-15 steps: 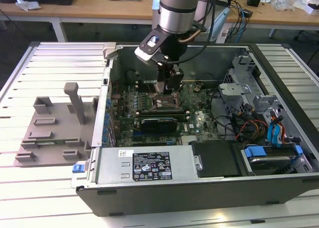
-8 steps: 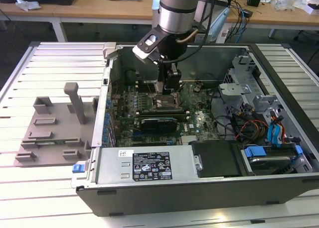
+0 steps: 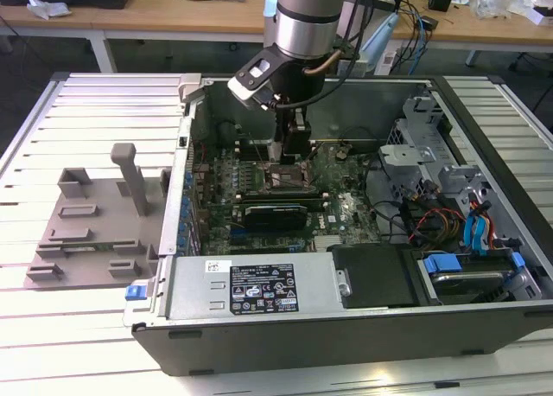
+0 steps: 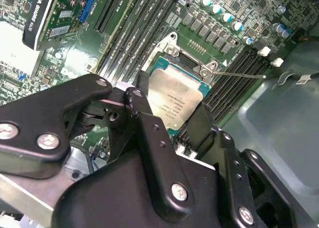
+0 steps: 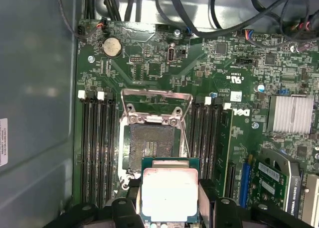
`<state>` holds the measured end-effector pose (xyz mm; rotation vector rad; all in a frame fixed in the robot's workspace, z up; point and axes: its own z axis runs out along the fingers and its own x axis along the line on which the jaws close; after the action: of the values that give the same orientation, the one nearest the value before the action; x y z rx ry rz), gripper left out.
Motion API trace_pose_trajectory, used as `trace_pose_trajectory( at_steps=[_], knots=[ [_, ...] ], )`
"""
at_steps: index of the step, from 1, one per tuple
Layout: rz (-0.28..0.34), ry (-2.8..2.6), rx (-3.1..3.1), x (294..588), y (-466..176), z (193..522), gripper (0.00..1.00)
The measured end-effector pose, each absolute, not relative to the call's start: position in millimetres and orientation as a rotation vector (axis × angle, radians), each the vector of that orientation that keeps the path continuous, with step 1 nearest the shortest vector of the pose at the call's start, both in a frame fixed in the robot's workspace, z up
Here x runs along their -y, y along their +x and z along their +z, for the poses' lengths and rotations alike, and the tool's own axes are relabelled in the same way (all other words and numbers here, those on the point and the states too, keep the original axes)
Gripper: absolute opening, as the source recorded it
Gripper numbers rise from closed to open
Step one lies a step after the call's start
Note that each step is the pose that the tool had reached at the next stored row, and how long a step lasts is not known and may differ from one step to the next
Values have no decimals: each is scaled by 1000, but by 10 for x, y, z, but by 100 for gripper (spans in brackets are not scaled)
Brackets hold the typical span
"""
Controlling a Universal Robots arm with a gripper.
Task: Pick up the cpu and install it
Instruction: 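Place the cpu into insertion slot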
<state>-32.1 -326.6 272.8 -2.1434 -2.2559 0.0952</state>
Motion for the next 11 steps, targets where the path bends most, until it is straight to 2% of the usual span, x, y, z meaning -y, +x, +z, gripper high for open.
trace_pose_trajectory(
  at_steps=[7, 11],
  knots=[
    [102, -2128, 2277, 3266, -321, 2723, 55],
    [57, -2149, 2302, 3266, -321, 2720, 55]
  ],
)
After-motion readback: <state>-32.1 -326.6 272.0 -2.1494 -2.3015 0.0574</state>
